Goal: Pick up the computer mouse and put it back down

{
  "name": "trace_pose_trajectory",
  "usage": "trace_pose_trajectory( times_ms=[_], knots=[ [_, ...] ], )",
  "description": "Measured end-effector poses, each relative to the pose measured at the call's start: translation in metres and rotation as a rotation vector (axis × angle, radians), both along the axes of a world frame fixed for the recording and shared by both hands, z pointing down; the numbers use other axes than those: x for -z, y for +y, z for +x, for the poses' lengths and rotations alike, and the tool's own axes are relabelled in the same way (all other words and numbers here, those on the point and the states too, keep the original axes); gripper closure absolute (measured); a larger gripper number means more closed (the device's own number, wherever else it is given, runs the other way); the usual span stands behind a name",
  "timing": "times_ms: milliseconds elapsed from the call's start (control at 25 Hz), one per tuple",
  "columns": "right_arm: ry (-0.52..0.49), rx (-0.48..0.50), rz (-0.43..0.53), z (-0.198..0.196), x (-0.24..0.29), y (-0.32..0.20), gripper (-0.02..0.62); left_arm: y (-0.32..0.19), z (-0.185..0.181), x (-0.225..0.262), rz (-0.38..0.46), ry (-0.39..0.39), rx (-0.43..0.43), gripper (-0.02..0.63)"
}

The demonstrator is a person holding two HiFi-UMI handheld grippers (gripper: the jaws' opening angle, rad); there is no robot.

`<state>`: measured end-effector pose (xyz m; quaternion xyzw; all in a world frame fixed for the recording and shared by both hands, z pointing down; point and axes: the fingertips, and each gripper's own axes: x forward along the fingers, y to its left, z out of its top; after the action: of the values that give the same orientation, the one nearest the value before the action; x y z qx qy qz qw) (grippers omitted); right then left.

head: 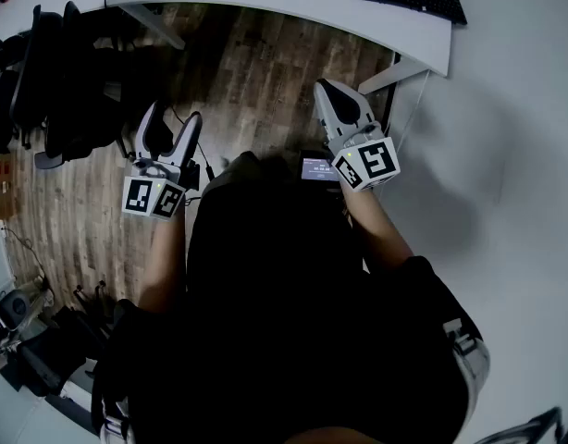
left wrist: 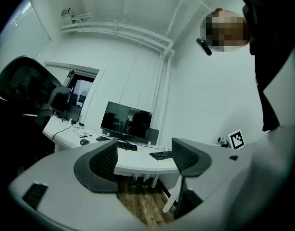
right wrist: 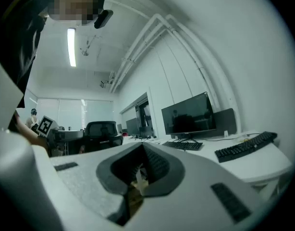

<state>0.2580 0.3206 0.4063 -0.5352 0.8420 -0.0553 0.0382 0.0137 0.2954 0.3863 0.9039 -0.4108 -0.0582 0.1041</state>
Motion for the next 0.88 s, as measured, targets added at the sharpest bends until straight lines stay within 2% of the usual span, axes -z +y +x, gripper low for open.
trace_pose_trajectory(
  times_ms=[400,440,560,760,880],
  knots=[
    [-0.024,0.021,0.073,0.001,0.015,-0.004,0.592,-0.007,-0.005,0.000,0.006,0.005,0.029,0.275],
    [-0.021,0.024,0.085,0.000,0.017,-0.006,0.592,-0.008,-0.006,0.000,0.007,0.000,0.034,0.292],
    [-0.009,0.044,0.097,-0.005,0.021,-0.012,0.572,-0.009,-0.012,0.001,0.021,0.000,0.053,0.463],
    [0.000,0.060,0.096,-0.012,0.022,-0.024,0.503,-0.013,-0.021,0.005,0.043,0.010,0.081,0.553],
    [0.006,0.082,0.086,-0.019,0.022,-0.034,0.373,-0.018,-0.027,0.005,0.049,0.014,0.093,0.600]
  ],
)
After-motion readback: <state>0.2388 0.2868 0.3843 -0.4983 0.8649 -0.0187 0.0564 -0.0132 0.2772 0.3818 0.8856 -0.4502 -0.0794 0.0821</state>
